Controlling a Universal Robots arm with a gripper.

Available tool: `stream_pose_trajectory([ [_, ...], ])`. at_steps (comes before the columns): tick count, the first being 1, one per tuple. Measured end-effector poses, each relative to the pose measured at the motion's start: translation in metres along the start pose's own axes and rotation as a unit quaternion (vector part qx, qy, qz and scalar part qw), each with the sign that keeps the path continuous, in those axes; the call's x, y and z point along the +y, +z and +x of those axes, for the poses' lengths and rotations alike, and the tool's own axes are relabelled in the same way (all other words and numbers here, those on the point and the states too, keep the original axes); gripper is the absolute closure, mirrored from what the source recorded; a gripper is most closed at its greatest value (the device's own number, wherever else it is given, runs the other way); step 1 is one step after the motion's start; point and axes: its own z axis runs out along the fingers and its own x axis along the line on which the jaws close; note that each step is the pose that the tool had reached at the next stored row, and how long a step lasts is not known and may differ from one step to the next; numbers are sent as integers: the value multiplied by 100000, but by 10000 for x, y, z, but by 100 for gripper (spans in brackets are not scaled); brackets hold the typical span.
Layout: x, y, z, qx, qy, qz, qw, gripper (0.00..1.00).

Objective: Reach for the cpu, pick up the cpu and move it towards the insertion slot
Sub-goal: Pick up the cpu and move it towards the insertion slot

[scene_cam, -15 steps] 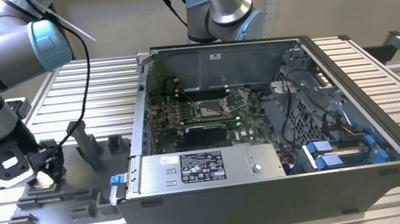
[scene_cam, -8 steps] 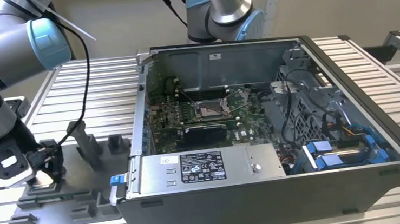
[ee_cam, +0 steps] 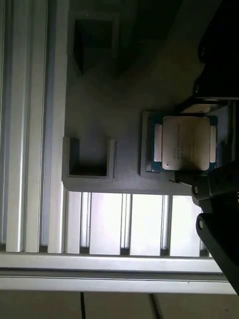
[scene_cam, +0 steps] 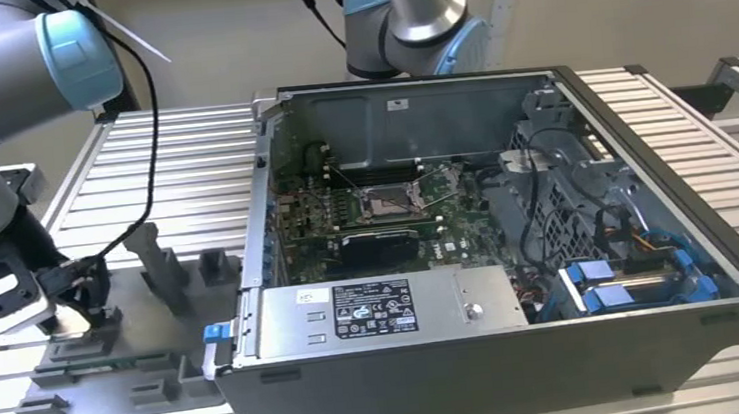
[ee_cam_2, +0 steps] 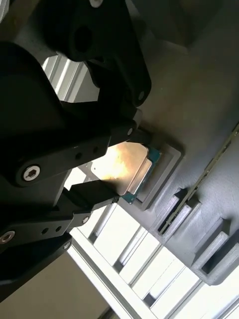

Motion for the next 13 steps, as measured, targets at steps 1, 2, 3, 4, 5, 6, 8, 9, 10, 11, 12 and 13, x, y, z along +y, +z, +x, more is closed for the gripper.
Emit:
stream_pose_trajectory([
  [1, 1, -28, 0, 2, 1, 2, 100000, 100],
  [2, 2, -54, 0, 4, 0, 1, 100000, 100],
  [3, 2, -71, 0, 1, -1, 2, 100000, 100],
  [4, 3, -79, 0, -3, -2, -1, 100000, 100],
  [5, 3, -87, 0, -1, -2, 1, 100000, 100],
  [6, 3, -96, 0, -1, -3, 0, 100000, 100],
  [8, 4, -119, 0, -4, -2, -2, 100000, 100],
  [9, 5, -137, 0, -7, -3, -5, 100000, 100],
  [10, 6, -160, 0, 2, 0, 1, 100000, 100],
  [11, 6, -183, 0, 6, -3, 2, 100000, 100],
  [12, 6, -208, 0, 9, -6, 2, 100000, 100],
  [13, 7, -228, 0, 11, -3, 2, 100000, 100],
])
